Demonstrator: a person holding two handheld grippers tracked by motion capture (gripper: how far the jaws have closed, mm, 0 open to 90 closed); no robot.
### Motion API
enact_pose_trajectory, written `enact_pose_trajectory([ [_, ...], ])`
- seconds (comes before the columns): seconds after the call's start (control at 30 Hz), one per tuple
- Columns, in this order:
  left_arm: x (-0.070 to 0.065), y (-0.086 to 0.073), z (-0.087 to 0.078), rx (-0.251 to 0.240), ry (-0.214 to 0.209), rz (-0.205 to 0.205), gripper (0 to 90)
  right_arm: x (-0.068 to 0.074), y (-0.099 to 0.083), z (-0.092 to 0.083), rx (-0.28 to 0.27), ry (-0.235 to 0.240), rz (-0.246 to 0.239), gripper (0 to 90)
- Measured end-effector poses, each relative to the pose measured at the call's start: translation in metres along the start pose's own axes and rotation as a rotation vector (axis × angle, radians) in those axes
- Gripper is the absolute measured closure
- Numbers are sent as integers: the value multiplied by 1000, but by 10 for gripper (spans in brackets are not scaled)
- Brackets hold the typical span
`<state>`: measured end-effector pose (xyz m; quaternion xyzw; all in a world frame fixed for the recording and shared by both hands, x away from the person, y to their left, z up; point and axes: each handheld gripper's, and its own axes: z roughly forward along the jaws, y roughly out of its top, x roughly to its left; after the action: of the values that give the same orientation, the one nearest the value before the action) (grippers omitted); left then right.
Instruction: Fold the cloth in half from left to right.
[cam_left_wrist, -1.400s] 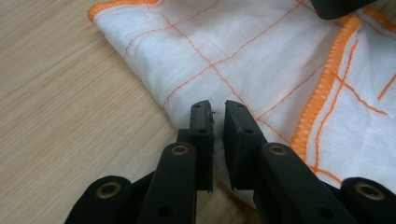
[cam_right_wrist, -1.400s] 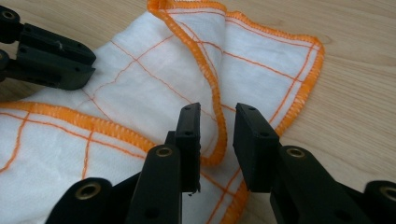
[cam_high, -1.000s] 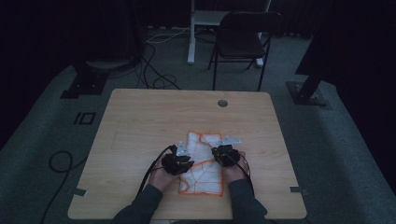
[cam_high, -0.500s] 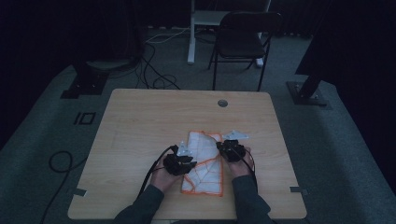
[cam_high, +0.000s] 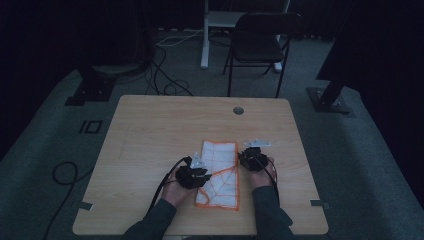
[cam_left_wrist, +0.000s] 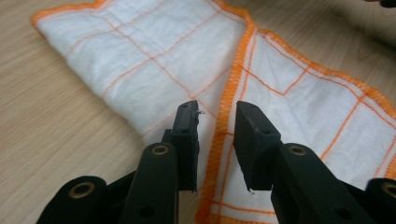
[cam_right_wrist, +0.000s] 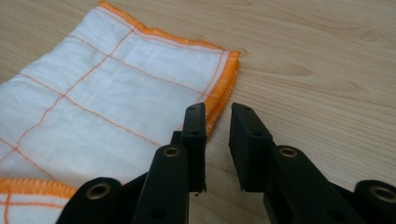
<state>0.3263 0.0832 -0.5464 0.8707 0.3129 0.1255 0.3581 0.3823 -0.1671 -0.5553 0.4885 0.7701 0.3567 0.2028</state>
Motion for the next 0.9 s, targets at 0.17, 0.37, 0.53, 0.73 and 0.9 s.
enact_pose_trajectory([
  [0.17,6,-2,-2,6,22,-9,712,8,-3,-7,-18,34,-22,749],
  [0.37,14,-12,-4,12,44,-33,716,18,-5,-9,-21,60,-54,738],
  [0.53,17,-24,-8,24,47,-46,725,22,-6,-12,-27,72,-68,735],
  [0.73,17,-35,-12,31,38,-57,728,25,-7,-15,-30,76,-79,734],
  [0.9,7,-33,-15,14,10,-25,717,29,-7,-17,-34,84,-92,730],
])
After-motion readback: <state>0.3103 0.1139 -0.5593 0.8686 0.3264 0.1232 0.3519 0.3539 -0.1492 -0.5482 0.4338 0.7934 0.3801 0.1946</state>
